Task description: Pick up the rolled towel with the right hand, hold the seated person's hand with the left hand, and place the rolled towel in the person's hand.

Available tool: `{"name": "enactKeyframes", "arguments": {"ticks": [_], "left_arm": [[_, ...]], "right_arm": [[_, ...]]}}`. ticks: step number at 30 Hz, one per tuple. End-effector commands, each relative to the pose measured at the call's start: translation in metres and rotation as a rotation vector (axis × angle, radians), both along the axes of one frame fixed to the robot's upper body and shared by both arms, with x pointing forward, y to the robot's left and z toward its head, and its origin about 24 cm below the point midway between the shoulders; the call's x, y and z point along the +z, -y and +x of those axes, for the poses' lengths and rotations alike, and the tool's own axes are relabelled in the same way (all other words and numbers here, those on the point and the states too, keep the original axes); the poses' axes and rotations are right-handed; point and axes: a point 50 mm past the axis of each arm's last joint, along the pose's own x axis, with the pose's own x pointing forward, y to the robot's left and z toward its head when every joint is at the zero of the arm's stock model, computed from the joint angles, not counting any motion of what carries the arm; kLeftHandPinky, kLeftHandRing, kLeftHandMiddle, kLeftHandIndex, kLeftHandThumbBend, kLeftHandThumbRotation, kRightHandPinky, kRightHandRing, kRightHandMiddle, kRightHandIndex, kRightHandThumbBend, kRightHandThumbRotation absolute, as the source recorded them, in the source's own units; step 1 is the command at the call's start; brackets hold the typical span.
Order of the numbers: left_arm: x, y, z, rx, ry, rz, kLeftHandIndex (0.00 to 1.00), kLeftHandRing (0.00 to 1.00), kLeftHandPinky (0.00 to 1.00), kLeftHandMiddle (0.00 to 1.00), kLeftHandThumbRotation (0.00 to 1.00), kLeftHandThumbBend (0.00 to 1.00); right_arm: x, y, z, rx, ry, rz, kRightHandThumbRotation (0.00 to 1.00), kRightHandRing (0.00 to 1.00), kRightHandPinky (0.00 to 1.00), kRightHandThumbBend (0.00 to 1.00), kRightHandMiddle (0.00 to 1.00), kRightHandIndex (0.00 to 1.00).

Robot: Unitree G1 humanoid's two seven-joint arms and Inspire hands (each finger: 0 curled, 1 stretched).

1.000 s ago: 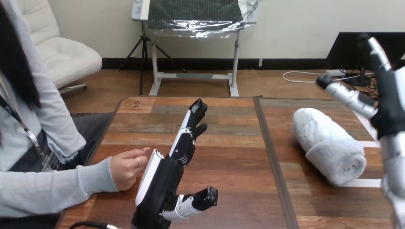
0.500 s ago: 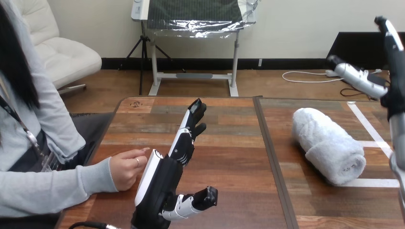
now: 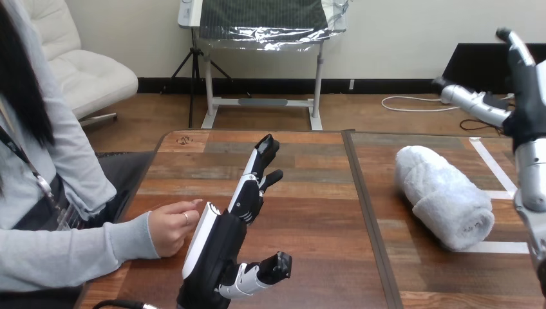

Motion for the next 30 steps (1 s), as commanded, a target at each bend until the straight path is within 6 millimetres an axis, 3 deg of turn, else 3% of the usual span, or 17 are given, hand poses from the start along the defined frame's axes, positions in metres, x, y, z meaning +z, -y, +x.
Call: {"name": "enactKeyframes", "arguments": {"ticks": [1,30], "left_arm": [[0.009,-0.001,0.006,0.013,0.056,-0.007,1.0,1.0,0.92,1.0,0.84,1.0],[0.009,-0.002,0.001,0.019,0.072,0.003,1.0,1.0,0.93,1.0,0.81,1.0]], "right_arm": [[0.015,0.0,0.012,-0.015,0.004,-0.021,0.49,1.0,0.87,1.0,0.96,0.95],[-0.044,0.0,0.0,-0.051,-0.36,-0.054,0.42,1.0,0.91,0.98,0.96,0.94]]}}
